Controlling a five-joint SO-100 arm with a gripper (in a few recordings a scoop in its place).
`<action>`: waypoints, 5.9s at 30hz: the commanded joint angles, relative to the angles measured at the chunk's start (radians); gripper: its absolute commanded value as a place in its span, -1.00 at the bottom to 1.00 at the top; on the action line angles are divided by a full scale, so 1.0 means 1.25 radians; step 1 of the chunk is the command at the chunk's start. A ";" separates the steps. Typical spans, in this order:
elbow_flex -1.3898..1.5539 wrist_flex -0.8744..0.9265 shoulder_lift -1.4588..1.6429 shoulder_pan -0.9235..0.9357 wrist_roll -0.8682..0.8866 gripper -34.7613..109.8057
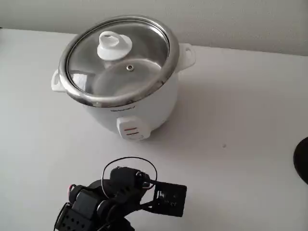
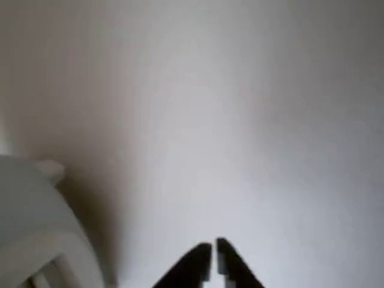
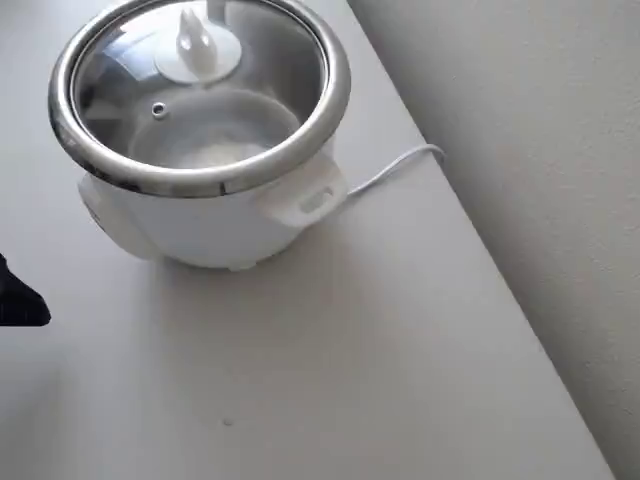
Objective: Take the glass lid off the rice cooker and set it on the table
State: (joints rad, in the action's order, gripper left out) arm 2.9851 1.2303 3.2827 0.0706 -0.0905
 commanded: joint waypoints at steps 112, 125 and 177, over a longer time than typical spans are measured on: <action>-1.301 -0.439 -1.133 -0.336 0.087 -0.16; -1.249 -0.632 -1.220 -0.290 0.092 -0.44; -0.691 -0.950 -0.803 0.405 -0.160 -0.52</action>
State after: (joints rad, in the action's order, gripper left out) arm 2.1215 0.1764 2.3194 0.5308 -0.2715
